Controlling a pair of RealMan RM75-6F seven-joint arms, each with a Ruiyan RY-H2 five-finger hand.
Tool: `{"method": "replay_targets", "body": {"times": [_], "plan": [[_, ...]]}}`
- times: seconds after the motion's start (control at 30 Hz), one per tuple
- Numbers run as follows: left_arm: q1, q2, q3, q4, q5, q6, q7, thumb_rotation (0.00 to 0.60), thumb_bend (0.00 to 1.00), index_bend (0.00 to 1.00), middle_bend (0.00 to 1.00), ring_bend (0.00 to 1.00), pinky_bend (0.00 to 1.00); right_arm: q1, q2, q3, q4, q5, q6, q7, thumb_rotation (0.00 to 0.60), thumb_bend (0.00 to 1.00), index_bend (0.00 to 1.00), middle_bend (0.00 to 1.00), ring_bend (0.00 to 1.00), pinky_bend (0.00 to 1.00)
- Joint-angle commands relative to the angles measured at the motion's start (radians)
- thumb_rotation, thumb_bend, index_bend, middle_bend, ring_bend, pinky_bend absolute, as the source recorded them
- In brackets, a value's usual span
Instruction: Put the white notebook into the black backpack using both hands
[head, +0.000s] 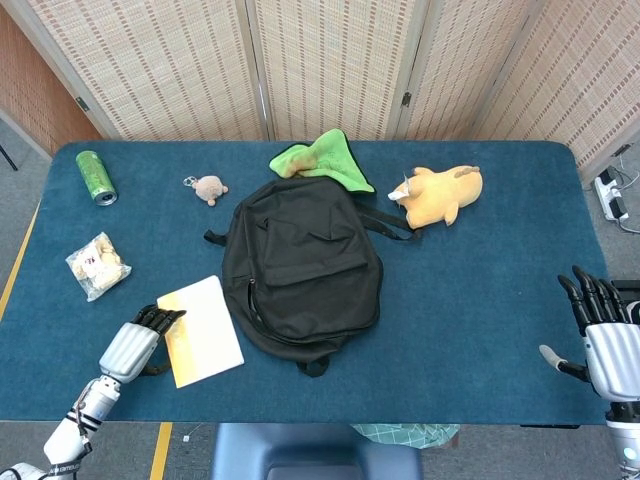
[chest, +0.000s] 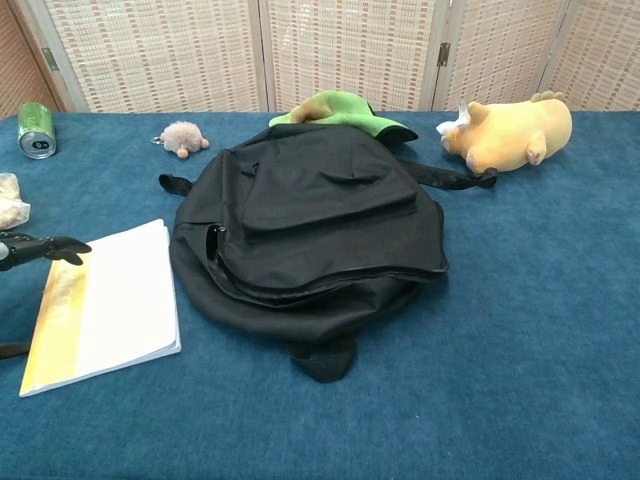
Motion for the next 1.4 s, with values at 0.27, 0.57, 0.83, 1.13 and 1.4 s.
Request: {"method": "replay_targets", "body": {"times": [0.27, 0.57, 0.83, 1.13, 1.4], "plan": [[-0.037, -0.021, -0.003, 0.016, 0.003, -0.026, -0.02, 0.6, 0.12, 0.16, 0.22, 0.2, 0.17, -0.005, -0.001, -0.002, 0.007, 0.0, 0.004, 0.01, 0.6, 0.01, 0.0, 0.01, 0.03, 0.06], [-0.042, -0.04, 0.0, 0.03, 0.005, -0.008, -0.051, 0.6, 0.12, 0.19, 0.23, 0.22, 0.17, -0.008, -0.004, -0.004, 0.013, -0.002, 0.007, 0.018, 0.6, 0.01, 0.0, 0.01, 0.03, 0.06], [-0.044, -0.062, 0.004, 0.064, 0.019, 0.027, -0.086, 0.6, 0.21, 0.25, 0.27, 0.25, 0.17, -0.011, -0.003, -0.004, 0.015, 0.003, 0.007, 0.021, 0.6, 0.01, 0.0, 0.01, 0.03, 0.06], [-0.038, -0.089, -0.003, 0.089, 0.028, 0.091, -0.139, 0.6, 0.25, 0.3, 0.32, 0.28, 0.18, -0.011, -0.007, -0.003, 0.02, 0.009, 0.002, 0.024, 0.6, 0.01, 0.0, 0.01, 0.03, 0.06], [-0.044, -0.117, -0.015, 0.096, 0.015, 0.101, -0.22, 0.6, 0.28, 0.32, 0.33, 0.29, 0.18, -0.011, -0.01, -0.001, 0.029, 0.014, 0.0, 0.036, 0.6, 0.01, 0.0, 0.01, 0.03, 0.06]]}}
